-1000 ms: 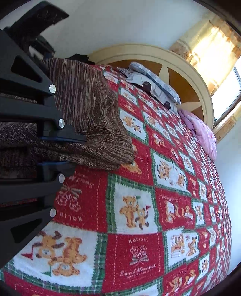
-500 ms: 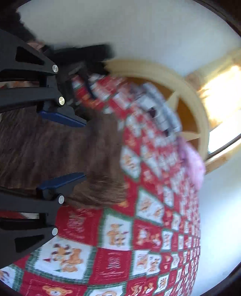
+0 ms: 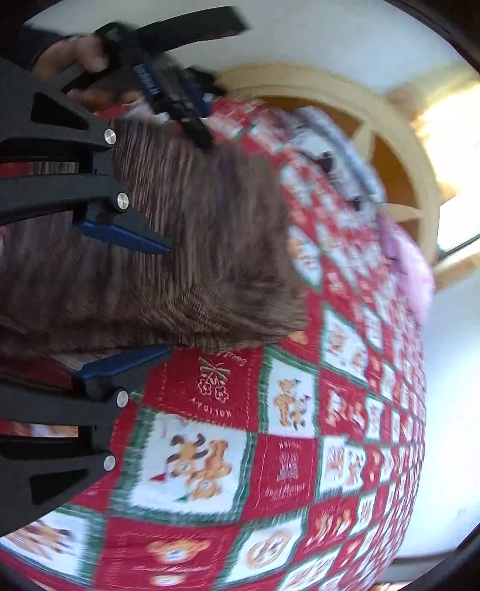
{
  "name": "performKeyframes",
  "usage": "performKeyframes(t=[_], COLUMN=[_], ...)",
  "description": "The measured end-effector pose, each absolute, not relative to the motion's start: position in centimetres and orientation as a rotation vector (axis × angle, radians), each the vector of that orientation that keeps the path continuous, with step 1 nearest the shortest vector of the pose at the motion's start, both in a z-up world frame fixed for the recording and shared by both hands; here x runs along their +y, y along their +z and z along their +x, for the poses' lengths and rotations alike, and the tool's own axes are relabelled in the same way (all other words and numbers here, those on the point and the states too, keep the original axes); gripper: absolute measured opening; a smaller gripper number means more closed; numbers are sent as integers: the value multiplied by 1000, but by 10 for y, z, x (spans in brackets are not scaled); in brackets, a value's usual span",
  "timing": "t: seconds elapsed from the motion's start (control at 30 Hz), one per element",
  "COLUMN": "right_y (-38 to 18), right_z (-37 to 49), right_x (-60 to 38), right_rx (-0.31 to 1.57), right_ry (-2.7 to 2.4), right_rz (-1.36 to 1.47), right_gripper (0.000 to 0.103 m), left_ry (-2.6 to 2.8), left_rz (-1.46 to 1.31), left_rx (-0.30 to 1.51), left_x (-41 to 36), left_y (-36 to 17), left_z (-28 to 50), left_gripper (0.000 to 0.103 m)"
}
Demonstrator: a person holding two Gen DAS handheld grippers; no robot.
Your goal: Fold small clothes
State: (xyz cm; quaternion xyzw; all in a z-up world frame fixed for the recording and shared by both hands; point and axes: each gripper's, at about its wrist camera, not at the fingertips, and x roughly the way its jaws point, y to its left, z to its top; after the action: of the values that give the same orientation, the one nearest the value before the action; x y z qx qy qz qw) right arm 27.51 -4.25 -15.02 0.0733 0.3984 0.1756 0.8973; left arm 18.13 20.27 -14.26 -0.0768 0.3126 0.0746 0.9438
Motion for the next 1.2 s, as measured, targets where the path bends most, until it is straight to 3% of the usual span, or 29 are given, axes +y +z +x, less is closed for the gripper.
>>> performKeyframes(t=[0.37, 1.2], right_y=[-79, -62], right_z=[181, 162], right_x=[-16, -21], right_rx=[562, 500], right_ry=[352, 343], right_rz=[-19, 8], right_gripper=[58, 58], left_ry=[123, 116], left_rz=[-106, -120], left_rx=[504, 445], left_x=[175, 175], left_y=[-82, -65], left_z=[116, 100], left_gripper=[103, 103])
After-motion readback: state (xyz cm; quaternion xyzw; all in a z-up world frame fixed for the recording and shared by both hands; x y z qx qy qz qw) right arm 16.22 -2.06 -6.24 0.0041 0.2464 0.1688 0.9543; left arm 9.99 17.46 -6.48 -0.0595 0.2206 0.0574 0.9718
